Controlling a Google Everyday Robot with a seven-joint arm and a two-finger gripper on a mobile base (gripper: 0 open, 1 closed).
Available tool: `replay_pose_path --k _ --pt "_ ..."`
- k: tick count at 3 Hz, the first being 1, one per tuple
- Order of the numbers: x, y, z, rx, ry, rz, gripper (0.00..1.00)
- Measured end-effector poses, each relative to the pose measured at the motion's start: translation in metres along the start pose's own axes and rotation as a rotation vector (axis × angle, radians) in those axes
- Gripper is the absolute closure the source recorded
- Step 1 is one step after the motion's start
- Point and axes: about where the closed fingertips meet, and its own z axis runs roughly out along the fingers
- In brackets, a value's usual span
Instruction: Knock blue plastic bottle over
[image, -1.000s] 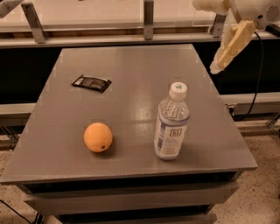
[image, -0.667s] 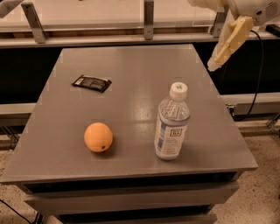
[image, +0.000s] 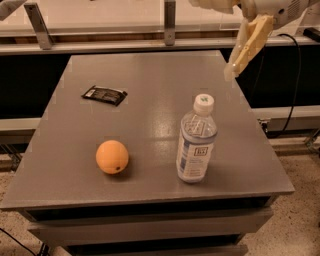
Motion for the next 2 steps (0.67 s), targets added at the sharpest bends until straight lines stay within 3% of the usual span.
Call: replay_pose_path --k 1,2 --pt "-0.001 0.0122 0.0035 -0.019 0.007 0.044 0.0" --pt "-0.0024 0.0059 0.0048 0.001 -0.018 0.045 0.0"
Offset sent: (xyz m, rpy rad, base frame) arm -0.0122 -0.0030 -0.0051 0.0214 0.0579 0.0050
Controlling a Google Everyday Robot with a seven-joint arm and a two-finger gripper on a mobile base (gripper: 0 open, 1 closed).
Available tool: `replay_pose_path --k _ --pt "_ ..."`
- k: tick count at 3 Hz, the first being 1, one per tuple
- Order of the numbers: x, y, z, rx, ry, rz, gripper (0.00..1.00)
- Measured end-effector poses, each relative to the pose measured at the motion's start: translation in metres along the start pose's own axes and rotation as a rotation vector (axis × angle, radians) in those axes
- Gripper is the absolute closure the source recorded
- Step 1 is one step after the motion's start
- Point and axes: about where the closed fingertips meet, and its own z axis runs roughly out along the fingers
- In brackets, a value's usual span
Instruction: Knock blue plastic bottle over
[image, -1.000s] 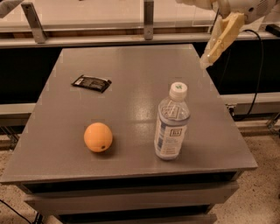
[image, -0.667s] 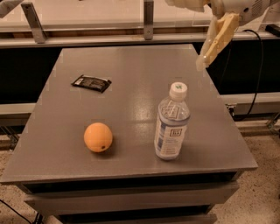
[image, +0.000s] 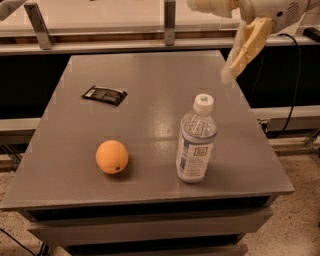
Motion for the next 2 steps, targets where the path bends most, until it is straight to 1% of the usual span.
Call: replay_pose_path --k 1,2 --pt "-0.001 0.018 0.003 -0.029 -0.051 0.001 0.0" --pt "0.003 0.043 0.016 -0.11 -0.098 0.018 0.0"
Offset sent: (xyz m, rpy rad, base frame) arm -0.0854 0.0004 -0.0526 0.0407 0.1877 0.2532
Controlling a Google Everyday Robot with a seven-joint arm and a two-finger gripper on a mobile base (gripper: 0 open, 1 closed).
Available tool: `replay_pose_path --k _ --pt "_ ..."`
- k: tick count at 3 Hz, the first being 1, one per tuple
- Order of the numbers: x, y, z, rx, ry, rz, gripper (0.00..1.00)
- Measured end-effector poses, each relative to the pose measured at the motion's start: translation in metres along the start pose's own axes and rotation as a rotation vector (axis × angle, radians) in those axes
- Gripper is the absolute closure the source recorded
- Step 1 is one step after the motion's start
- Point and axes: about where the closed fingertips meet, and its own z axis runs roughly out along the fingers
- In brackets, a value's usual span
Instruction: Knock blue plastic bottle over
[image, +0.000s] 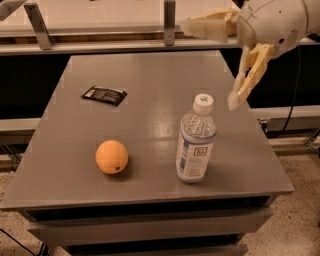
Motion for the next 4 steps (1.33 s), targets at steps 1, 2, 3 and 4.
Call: replay_pose_path --k 1,2,3,4 --pt "0.012 0.024 0.01 -0.057 0.01 0.04 0.0" --pt "0.026 0.043 0.017 -0.096 0.06 0.045 0.0" --pt "0.036 0.054 0.025 -0.108 0.084 0.004 0.0" --pt "0.045 0.057 0.04 -0.132 0.084 -0.055 0.0"
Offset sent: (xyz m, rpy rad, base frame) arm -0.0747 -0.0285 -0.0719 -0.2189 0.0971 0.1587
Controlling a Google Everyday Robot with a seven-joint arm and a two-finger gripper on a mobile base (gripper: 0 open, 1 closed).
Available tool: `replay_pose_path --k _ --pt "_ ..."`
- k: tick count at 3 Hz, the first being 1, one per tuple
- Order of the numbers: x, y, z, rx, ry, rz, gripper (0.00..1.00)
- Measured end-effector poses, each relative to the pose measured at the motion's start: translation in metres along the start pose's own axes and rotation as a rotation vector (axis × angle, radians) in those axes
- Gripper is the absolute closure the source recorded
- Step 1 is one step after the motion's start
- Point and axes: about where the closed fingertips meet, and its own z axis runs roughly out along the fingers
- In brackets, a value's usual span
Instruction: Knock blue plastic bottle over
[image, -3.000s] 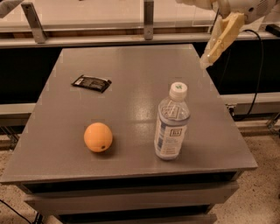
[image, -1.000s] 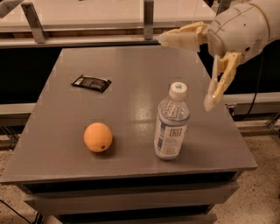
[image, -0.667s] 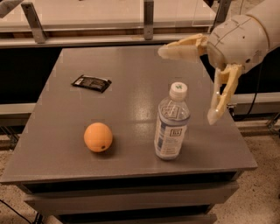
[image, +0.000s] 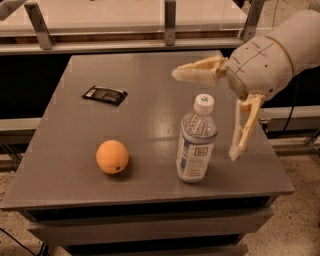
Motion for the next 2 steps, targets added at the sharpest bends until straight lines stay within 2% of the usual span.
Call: replay_pose_path --k 1,2 --pt "0.0088 0.0004 0.0098 -0.014 -0.011 -0.015 0.0" --pt "0.0173 0.0051 0.0187 -0.037 -0.062 0.004 0.19"
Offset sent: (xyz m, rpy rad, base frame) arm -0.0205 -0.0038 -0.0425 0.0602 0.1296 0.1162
